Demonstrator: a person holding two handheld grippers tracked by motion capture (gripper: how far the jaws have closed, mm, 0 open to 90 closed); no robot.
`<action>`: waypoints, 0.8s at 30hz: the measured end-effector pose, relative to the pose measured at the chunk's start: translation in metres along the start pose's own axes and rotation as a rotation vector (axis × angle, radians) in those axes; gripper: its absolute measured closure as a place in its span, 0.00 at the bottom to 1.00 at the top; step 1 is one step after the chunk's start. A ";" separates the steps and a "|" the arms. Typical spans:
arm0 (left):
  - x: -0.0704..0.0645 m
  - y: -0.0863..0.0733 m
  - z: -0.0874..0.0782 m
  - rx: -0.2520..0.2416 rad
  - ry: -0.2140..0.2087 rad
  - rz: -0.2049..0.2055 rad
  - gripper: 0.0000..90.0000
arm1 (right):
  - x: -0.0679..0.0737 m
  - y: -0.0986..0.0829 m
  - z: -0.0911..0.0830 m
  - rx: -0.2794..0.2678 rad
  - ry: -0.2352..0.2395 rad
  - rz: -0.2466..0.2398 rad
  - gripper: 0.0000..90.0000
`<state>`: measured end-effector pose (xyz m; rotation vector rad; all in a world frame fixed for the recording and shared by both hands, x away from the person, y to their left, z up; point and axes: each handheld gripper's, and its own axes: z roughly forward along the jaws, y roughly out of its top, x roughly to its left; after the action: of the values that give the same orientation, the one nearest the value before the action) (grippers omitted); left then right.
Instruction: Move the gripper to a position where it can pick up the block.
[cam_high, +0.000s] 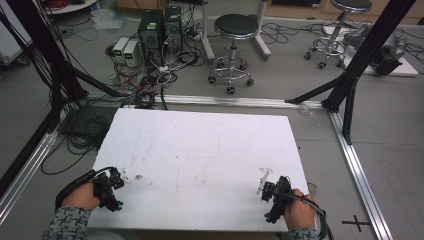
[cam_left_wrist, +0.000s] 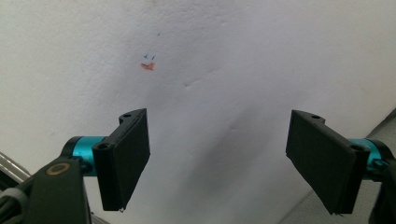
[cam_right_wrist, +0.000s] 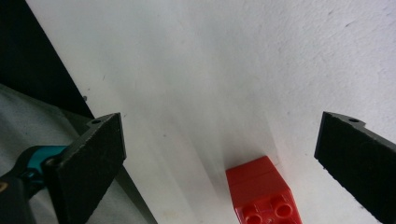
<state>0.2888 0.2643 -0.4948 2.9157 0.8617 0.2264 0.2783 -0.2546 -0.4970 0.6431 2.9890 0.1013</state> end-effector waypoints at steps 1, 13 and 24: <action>0.000 0.000 0.000 -0.001 0.000 0.000 0.24 | 0.000 -0.001 -0.002 -0.003 -0.002 0.005 0.01; -0.001 0.001 0.000 -0.004 0.001 0.001 0.24 | -0.012 -0.017 -0.030 -0.059 -0.003 -0.056 0.01; -0.001 0.000 0.000 -0.001 -0.004 0.003 0.24 | -0.025 -0.035 -0.050 -0.078 0.023 -0.178 0.01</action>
<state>0.2879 0.2633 -0.4944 2.9161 0.8569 0.2205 0.2823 -0.2988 -0.4481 0.3681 3.0297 0.2130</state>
